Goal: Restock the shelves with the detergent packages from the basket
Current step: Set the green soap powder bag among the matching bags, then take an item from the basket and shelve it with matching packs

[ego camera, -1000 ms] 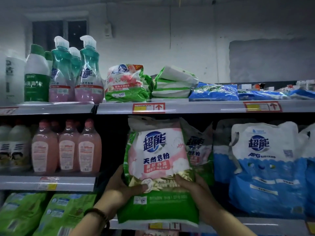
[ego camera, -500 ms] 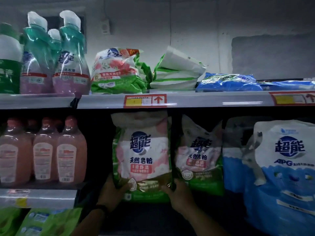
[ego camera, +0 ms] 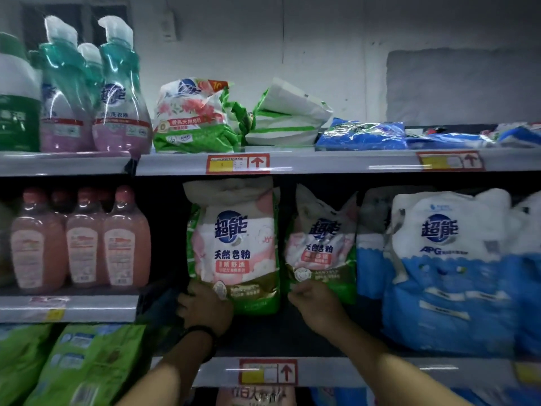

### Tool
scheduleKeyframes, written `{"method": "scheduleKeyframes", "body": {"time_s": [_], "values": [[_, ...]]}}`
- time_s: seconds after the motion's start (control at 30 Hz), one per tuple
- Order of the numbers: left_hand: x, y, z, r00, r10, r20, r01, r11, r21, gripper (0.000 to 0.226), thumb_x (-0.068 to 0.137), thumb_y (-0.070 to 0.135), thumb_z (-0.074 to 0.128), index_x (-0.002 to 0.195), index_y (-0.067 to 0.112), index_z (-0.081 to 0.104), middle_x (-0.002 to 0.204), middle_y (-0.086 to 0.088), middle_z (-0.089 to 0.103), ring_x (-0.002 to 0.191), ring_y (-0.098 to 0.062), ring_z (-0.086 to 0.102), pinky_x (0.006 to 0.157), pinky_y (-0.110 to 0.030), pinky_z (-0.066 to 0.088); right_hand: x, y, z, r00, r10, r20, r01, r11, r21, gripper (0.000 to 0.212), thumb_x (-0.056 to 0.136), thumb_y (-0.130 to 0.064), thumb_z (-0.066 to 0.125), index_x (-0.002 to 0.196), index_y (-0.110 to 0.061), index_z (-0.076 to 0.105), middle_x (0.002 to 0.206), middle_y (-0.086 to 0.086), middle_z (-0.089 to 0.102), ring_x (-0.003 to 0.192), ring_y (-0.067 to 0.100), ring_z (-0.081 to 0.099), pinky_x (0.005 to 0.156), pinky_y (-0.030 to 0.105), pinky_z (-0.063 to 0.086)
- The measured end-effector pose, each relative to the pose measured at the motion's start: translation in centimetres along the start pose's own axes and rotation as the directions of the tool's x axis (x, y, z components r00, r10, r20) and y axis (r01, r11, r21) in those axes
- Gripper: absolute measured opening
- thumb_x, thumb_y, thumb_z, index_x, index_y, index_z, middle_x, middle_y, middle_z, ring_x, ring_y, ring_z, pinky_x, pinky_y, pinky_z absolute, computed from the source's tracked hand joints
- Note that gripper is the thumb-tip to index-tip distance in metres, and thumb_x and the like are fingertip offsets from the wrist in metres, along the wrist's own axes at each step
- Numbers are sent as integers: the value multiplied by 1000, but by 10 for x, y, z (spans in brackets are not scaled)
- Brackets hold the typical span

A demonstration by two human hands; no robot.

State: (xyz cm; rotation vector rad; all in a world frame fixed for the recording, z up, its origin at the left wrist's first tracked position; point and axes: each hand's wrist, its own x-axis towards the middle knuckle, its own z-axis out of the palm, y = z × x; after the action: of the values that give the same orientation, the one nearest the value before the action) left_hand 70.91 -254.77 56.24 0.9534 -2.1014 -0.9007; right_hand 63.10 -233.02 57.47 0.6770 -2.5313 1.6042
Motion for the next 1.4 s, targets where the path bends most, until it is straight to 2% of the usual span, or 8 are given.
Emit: {"method": "scheduleKeyframes", "body": {"time_s": [0.2, 0.3, 0.43, 0.53, 0.83, 1.07, 1.27, 1.4], "values": [[-91, 61, 17, 934, 357, 29, -355, 933, -63, 66, 77, 24, 82, 129, 15, 43, 130, -21, 44, 121, -46, 45, 102, -53, 43, -71, -4, -70, 992, -46, -121, 40, 998, -55, 7, 97, -27, 73, 92, -23, 70, 86, -8, 72, 82, 10, 67, 62, 11, 44], [-143, 102, 25, 802, 585, 122, -571, 810, -129, 51, 83, 23, 75, 125, 26, 46, 134, -10, 41, 126, -35, 42, 102, -49, 47, -99, 1, -120, 956, -38, -291, 25, 999, -48, 8, 97, -16, 71, 92, -20, 67, 79, -6, 67, 78, 13, 64, 56, 9, 43], [-205, 146, 41, 496, 863, 101, -853, 505, -133, 42, 85, 33, 69, 123, 28, 53, 129, 0, 43, 121, -23, 43, 102, -37, 47, -129, 25, -186, 861, -47, -507, -17, 993, -119, 18, 93, -25, 73, 106, -24, 61, 95, -6, 67, 87, 15, 65, 73, 36, 55], [-240, 174, 57, 341, 928, 148, -924, 360, -132, 41, 87, 34, 69, 124, 27, 52, 129, 2, 47, 124, -23, 46, 100, -39, 51, -141, 44, -228, 800, -18, -600, -82, 987, -139, 27, 92, -25, 75, 113, -19, 58, 108, 0, 65, 95, 20, 62, 78, 33, 46], [-305, 255, 131, 14, 944, 331, -999, 27, -33, 53, 92, 38, 64, 140, 18, 53, 154, -3, 44, 150, -27, 31, 123, -47, 33, -143, 75, -320, 847, 82, -525, -250, 933, -257, 35, 95, -18, 63, 129, -18, 58, 129, 6, 65, 118, 26, 62, 95, 40, 54], [-300, 275, 192, 8, 876, 483, -948, -147, 281, 72, 104, 44, 40, 165, 10, 22, 174, -12, 12, 161, -34, -10, 128, -61, -8, -116, 89, -358, 846, 95, -524, -363, 823, -437, 41, 95, -31, 66, 132, -17, 54, 132, 10, 56, 114, 32, 61, 95, 46, 57], [-275, 254, 212, -52, 931, 363, -961, -146, 235, 59, 95, 36, 39, 144, 12, 59, 153, -15, 51, 155, -40, 28, 128, -59, 9, -88, 97, -351, 754, -166, -635, -312, 761, -569, 41, 98, -45, 65, 131, -23, 57, 130, 4, 59, 114, 28, 63, 88, 42, 58], [-266, 247, 213, -92, 943, 320, -962, -167, 215, 56, 93, 40, 41, 136, 15, 68, 153, -16, 54, 152, -38, 38, 124, -57, 15, -63, 106, -346, 744, -179, -644, -331, 738, -588, 48, 95, -52, 64, 127, -20, 50, 130, 7, 53, 119, 29, 54, 88, 42, 54]]}}
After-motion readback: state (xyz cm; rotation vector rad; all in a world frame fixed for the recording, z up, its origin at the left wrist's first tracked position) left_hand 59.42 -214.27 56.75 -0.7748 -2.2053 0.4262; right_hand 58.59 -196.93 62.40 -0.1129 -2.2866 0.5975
